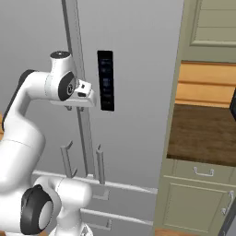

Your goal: Take the strawberry from the fridge and place it on top of the pancake, located on the dining counter.

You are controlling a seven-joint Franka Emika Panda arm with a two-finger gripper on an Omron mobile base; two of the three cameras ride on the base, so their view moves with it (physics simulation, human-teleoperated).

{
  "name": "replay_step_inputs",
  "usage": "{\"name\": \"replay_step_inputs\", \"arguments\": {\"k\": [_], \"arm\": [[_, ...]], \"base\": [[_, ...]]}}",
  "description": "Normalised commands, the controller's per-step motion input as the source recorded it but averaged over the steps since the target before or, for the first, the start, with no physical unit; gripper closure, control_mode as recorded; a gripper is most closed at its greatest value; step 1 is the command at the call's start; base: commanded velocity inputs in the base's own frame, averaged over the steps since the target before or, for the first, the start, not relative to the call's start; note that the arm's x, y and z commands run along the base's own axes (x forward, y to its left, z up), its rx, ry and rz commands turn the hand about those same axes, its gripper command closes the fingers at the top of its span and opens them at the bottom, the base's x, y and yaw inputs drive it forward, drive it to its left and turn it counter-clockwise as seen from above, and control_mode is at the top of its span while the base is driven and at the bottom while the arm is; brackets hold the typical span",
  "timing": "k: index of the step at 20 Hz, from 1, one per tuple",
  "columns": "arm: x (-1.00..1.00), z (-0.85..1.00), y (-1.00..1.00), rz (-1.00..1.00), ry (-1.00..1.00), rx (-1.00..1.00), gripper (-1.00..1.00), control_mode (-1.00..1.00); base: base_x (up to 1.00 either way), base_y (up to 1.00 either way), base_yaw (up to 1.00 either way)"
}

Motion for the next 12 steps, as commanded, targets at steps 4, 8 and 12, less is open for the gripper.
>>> {"name": "replay_step_inputs", "arguments": {"k": [4, 8, 12], "arm": [[0.00, 0.00, 0.00, 0.00, 0.00, 0.00, -1.00, 1.00], [0.00, 0.00, 0.00, 0.00, 0.00, 0.00, -1.00, 1.00], [0.00, 0.00, 0.00, 0.00, 0.00, 0.00, -1.00, 1.00]], "base": [[-0.19, -0.02, 0.00], [-0.69, -0.17, -0.03], [-0.66, -0.19, -0.04]]}}
